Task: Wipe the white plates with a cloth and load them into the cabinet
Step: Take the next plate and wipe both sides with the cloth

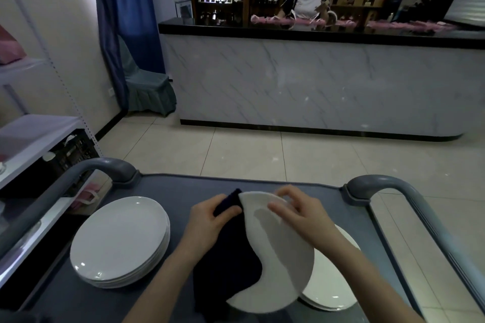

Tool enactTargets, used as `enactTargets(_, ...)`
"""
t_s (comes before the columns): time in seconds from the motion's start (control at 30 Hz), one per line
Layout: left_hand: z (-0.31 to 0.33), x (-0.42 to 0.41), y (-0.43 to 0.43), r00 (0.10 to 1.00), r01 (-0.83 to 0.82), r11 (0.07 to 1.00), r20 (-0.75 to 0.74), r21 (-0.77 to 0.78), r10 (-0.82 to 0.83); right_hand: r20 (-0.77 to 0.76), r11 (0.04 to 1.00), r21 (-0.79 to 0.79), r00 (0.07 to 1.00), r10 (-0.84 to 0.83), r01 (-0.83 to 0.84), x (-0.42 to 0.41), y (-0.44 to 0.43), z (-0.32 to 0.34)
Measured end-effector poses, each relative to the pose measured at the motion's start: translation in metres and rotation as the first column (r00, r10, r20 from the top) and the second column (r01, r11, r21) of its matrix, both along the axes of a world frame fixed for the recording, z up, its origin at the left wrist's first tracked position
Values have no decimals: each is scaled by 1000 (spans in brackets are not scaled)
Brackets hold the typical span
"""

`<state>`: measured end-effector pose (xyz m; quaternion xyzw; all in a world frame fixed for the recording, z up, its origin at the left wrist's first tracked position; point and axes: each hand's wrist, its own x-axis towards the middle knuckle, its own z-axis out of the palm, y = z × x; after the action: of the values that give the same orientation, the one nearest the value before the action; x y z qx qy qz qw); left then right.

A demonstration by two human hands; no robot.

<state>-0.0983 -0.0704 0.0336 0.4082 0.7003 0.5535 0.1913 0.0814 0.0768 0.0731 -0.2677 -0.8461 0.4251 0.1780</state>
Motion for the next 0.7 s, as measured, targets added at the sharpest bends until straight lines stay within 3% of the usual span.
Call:
enactTargets(0.07,6,3,6,989,127,990,-70,-56,-131,131,982,151,987,98,-118,-10,-2,-1)
enactTargets(0.17,5,4,6,991,120,992,-49,-50,-122,30,983,173,998,54,-58,-13,-5,-8)
enactTargets(0.3,-12,9,-5,975,-187,982,121,3,185,-193,973,-88,955,-227,213,-4,-11,-21)
enactTargets(0.4,-25,19,-12,915,-311,950,261,-33,309,-203,894,-241,881,-428,379,-3,-17,-30)
enactTargets(0.47,-27,16,-14,941,-260,965,214,-38,262,-175,913,-201,904,-391,356,-1,-15,-32)
enactTargets(0.57,-17,4,-11,996,-60,997,59,-50,63,-124,977,-53,970,-210,205,2,-6,-24)
enactTargets(0.7,-1,0,7,963,240,949,-69,-207,-259,51,991,123,998,43,-49,-8,-11,-16)
